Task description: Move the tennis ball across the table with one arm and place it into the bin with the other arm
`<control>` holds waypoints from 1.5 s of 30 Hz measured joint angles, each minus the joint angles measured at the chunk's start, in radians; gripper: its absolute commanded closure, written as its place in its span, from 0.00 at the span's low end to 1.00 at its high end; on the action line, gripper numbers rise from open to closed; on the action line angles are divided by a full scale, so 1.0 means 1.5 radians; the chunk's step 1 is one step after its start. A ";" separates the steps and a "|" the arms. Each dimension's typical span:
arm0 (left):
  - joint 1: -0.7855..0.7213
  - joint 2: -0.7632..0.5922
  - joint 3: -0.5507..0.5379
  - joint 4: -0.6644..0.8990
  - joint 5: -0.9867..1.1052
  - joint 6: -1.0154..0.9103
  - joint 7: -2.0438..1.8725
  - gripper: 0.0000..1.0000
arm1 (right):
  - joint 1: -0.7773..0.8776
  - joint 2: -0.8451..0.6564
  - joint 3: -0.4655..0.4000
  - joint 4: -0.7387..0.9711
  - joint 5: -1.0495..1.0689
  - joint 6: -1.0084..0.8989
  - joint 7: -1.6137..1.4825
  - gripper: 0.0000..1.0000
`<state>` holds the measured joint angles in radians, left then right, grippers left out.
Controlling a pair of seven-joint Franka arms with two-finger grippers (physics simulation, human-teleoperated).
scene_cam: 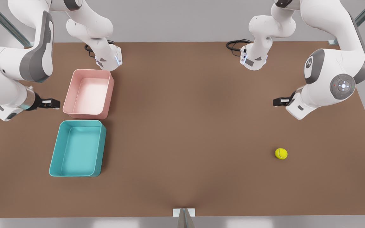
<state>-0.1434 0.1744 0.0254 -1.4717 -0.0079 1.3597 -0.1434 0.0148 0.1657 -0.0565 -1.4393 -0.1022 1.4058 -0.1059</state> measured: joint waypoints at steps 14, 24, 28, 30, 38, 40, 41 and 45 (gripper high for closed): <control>0.177 0.378 0.023 0.121 -0.006 0.252 0.382 0.79 | 0.007 0.033 -0.004 0.001 0.043 0.080 -0.008 0.00; 0.189 0.428 0.024 0.070 0.026 0.416 0.926 0.79 | 0.007 0.013 -0.005 -0.032 0.063 0.104 -0.010 0.00; 0.181 0.419 0.024 0.023 0.054 0.479 1.025 0.79 | 0.004 0.013 -0.005 -0.034 0.064 0.109 -0.011 0.00; 0.180 0.421 0.024 0.006 0.060 0.509 1.062 0.79 | 0.004 0.014 -0.005 -0.034 0.064 0.111 -0.011 0.00; 0.179 0.429 0.025 -0.039 0.067 0.574 1.165 0.79 | -0.002 0.016 -0.005 -0.035 0.071 0.113 -0.013 0.00; 0.180 0.427 0.026 -0.040 0.070 0.581 1.189 0.79 | -0.002 0.017 -0.005 -0.035 0.071 0.113 -0.013 0.00; 0.180 0.424 0.026 -0.040 0.070 0.581 1.202 0.79 | -0.002 0.017 -0.005 -0.035 0.072 0.114 -0.013 0.00; 0.179 0.418 0.026 -0.040 0.067 0.576 1.246 0.79 | -0.001 0.020 -0.004 -0.034 0.072 0.114 -0.014 0.00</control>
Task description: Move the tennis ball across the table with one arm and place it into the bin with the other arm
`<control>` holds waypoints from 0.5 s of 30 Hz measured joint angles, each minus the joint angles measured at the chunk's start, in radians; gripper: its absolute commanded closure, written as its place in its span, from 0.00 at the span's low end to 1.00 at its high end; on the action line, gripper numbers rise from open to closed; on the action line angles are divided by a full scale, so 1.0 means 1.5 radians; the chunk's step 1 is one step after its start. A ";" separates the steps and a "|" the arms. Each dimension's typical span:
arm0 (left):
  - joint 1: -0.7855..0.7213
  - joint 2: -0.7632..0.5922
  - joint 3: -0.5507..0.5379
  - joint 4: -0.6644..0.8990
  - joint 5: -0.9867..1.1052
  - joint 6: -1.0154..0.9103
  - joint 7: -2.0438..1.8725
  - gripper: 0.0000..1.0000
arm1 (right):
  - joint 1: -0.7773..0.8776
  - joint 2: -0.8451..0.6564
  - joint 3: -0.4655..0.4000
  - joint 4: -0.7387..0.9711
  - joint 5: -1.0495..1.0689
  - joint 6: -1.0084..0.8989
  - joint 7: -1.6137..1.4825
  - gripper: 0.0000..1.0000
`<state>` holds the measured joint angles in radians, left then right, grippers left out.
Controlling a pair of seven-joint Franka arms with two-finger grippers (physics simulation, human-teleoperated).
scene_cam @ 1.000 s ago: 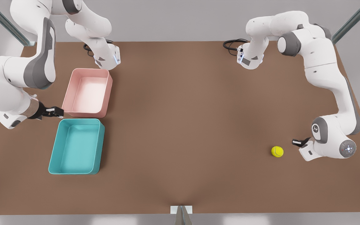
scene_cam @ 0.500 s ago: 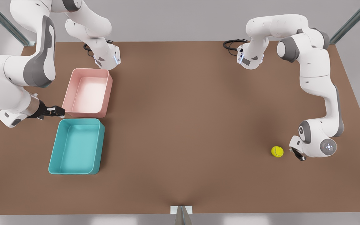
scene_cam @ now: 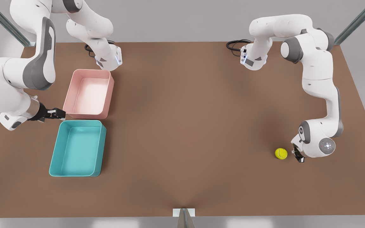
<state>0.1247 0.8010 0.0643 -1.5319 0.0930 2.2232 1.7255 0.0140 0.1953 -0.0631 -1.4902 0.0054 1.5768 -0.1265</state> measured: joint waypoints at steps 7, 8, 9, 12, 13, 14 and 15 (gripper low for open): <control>-0.081 -0.003 0.000 0.000 -0.006 0.000 0.007 0.79 | 0.003 0.003 0.001 0.001 0.002 0.005 0.000 0.00; -0.119 -0.017 -0.004 -0.002 -0.008 -0.001 -0.011 0.79 | 0.003 0.003 0.001 0.001 0.002 0.006 0.000 0.00; -0.154 -0.033 -0.020 -0.006 -0.011 -0.007 -0.037 0.79 | 0.004 0.004 0.001 0.001 0.002 0.007 0.000 0.00; -0.207 -0.053 -0.045 -0.011 -0.054 -0.034 -0.123 0.79 | 0.004 0.004 0.001 0.000 0.002 0.008 0.000 0.00; -0.213 -0.054 -0.045 -0.011 -0.078 -0.043 -0.153 0.79 | 0.003 0.004 0.001 0.000 0.002 0.009 0.000 0.00; -0.214 -0.056 -0.044 -0.009 -0.107 -0.054 -0.187 0.79 | 0.003 0.004 0.001 0.000 0.002 0.009 0.000 0.00; -0.214 -0.062 -0.043 -0.009 -0.129 -0.066 -0.220 0.79 | 0.003 0.005 0.001 -0.001 0.003 0.009 0.000 0.00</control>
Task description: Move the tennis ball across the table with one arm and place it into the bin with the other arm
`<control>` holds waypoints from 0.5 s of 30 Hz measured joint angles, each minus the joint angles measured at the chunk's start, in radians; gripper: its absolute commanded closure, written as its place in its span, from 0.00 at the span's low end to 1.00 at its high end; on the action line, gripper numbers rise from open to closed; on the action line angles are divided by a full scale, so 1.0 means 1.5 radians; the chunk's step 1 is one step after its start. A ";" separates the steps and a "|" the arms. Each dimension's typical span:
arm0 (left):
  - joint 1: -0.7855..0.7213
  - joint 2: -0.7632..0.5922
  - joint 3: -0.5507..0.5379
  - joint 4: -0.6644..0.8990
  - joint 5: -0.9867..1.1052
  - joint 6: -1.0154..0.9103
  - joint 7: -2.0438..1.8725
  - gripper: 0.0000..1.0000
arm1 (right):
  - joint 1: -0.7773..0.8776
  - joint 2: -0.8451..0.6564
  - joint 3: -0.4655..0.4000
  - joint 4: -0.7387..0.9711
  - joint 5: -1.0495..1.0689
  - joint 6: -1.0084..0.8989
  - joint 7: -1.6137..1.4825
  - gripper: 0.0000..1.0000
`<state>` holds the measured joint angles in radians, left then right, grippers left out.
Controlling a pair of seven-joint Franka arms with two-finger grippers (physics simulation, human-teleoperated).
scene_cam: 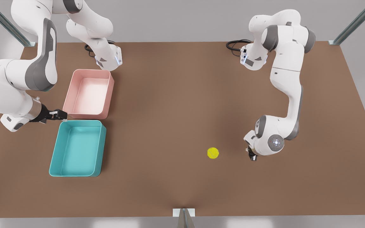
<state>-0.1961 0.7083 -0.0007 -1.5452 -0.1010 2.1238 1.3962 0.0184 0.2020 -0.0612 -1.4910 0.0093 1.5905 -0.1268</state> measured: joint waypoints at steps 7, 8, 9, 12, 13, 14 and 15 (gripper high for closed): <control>-0.032 -0.295 0.099 0.061 0.004 -0.296 -0.272 0.00 | 0.010 0.038 0.003 0.010 0.000 0.013 0.001 0.00; -0.031 -0.300 0.105 0.067 -0.001 -0.335 -0.312 0.00 | 0.020 0.058 0.003 0.020 0.000 0.019 0.002 0.00; -0.028 -0.302 0.108 0.070 -0.003 -0.371 -0.350 0.00 | 0.035 0.079 0.004 0.029 0.001 0.026 0.005 0.00; -0.020 -0.304 0.110 0.078 -0.005 -0.445 -0.452 0.00 | 0.088 0.134 0.005 0.057 0.002 0.045 0.023 0.00; -0.022 -0.304 0.109 0.083 -0.004 -0.463 -0.483 0.00 | 0.096 0.158 0.005 0.074 0.003 0.053 0.029 0.00; -0.025 -0.305 0.108 0.085 -0.003 -0.477 -0.512 0.00 | 0.101 0.177 0.005 0.083 0.003 0.062 0.034 0.00; -0.026 -0.305 0.108 0.087 -0.002 -0.489 -0.540 0.00 | 0.103 0.193 0.005 0.088 0.004 0.071 0.039 0.00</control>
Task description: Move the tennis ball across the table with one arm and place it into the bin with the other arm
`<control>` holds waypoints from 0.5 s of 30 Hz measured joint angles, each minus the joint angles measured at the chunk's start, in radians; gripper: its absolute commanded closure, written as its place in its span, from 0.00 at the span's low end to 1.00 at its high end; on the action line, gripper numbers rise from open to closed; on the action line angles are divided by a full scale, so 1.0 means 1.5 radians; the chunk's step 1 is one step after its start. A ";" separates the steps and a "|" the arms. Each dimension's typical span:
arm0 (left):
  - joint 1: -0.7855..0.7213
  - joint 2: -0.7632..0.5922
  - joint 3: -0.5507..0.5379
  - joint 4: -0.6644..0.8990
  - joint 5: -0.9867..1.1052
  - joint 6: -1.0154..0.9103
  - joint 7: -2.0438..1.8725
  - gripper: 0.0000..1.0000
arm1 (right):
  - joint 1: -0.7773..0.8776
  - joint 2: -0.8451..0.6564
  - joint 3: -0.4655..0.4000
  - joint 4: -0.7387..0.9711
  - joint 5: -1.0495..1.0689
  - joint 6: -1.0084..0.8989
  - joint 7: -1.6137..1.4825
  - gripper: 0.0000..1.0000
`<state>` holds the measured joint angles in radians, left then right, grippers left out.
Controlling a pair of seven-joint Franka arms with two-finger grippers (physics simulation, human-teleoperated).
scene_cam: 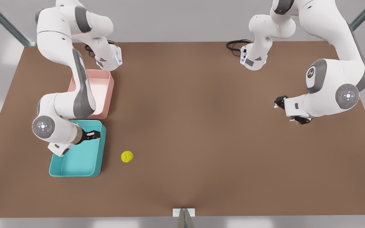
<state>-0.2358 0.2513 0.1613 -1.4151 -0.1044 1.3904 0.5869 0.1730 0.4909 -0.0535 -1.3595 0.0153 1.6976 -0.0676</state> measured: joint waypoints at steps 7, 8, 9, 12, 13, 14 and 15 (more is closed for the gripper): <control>-0.001 0.001 0.000 0.001 0.002 -0.046 -0.155 0.00 | 0.005 0.072 0.000 0.002 -0.003 0.071 0.025 0.00; -0.001 0.001 0.000 0.001 0.003 -0.049 -0.173 0.00 | 0.008 0.082 0.000 0.004 -0.004 0.077 0.022 0.00; -0.001 0.002 0.000 0.001 0.003 -0.051 -0.189 0.00 | 0.009 0.103 0.004 0.014 -0.005 0.082 0.014 0.00; 0.001 0.002 0.000 0.001 0.003 -0.057 -0.234 0.00 | 0.010 0.151 0.019 0.031 -0.003 0.100 -0.025 0.00; 0.002 0.003 0.000 0.001 0.004 -0.058 -0.247 0.00 | 0.010 0.161 0.023 0.032 -0.003 0.109 -0.041 0.00; 0.001 0.003 0.000 0.001 0.004 -0.059 -0.260 0.00 | 0.009 0.174 0.026 0.035 -0.002 0.121 -0.062 0.00; 0.001 0.002 0.000 0.001 0.004 -0.060 -0.272 0.00 | 0.007 0.188 0.027 0.042 -0.001 0.134 -0.085 0.00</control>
<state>-0.2338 0.2550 0.1609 -1.4132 -0.0989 1.3001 0.1789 0.1839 0.7722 -0.0133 -1.2958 0.0131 1.8980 -0.1952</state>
